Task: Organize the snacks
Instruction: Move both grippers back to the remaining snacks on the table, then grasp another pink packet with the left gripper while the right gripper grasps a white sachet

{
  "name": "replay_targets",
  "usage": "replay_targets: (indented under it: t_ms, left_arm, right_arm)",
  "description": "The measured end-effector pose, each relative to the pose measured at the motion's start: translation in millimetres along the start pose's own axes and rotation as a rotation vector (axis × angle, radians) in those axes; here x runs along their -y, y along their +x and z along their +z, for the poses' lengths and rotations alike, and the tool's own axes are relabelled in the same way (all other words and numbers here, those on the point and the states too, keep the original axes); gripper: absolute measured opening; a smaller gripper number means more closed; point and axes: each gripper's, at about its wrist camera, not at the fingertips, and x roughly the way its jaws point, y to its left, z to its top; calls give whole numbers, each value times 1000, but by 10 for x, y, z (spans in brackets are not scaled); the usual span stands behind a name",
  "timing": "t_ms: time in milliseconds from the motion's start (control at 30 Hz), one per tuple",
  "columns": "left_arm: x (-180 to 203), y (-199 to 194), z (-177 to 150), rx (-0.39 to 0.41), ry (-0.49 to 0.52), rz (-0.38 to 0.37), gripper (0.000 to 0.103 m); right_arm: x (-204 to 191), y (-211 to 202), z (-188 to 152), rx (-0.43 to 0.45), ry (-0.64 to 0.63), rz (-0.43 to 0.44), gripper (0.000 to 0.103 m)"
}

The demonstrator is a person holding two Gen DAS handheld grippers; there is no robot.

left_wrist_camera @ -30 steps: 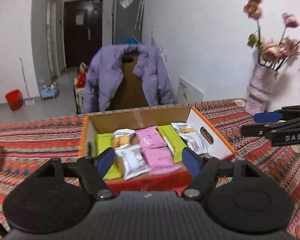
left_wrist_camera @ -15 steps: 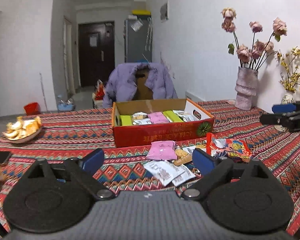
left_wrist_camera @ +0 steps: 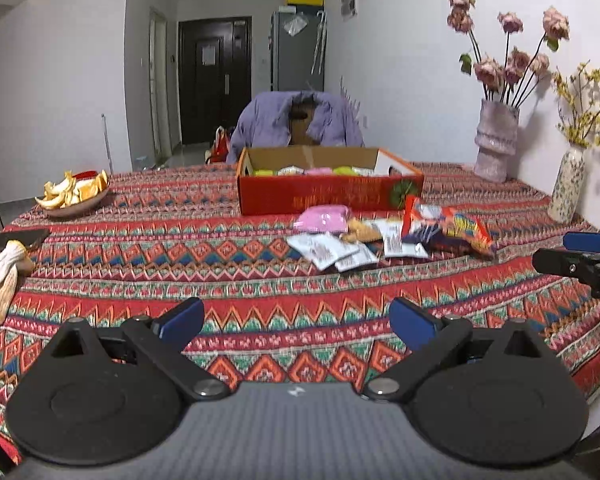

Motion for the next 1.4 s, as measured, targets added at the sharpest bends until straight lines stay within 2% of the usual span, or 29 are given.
replay_targets:
  t_ms: [300, 533, 667, 800, 867, 1033, 1133, 1200, 1300, 1400]
  left_arm:
    - [70, 176, 43, -30, 13, -9, 101]
    - [12, 565, 174, -78, -15, -29, 101]
    - [-25, 910, 343, -92, -34, -64, 101]
    - [28, 1391, 621, -77, -2, -94, 101]
    - [57, 1680, 776, -81, -9, -109, 101]
    - [130, 2361, 994, -114, -16, -121, 100]
    - [113, 2690, 1015, -156, -49, -167, 100]
    - [65, 2869, 1014, -182, -88, -192, 94]
    - [20, 3093, 993, -222, -130, -204, 76]
    - [-29, 3178, 947, -222, -137, -230, 68]
  right_arm:
    - [29, 157, -11, -25, 18, 17, 89]
    - [141, 456, 72, -47, 58, 22, 88]
    - [165, 726, 124, -72, 92, 49, 83]
    - [82, 1097, 194, -116, 84, 97, 71]
    - [38, 1260, 241, -127, 73, 107, 70]
    - [25, 1651, 368, -145, 65, 117, 62]
    - [30, 1869, 404, -170, 60, 115, 57]
    - [7, 2001, 410, -182, 38, 99, 55]
    - [-10, 2163, 393, -204, 37, 119, 55]
    - [-30, 2282, 383, -211, 28, 110, 53]
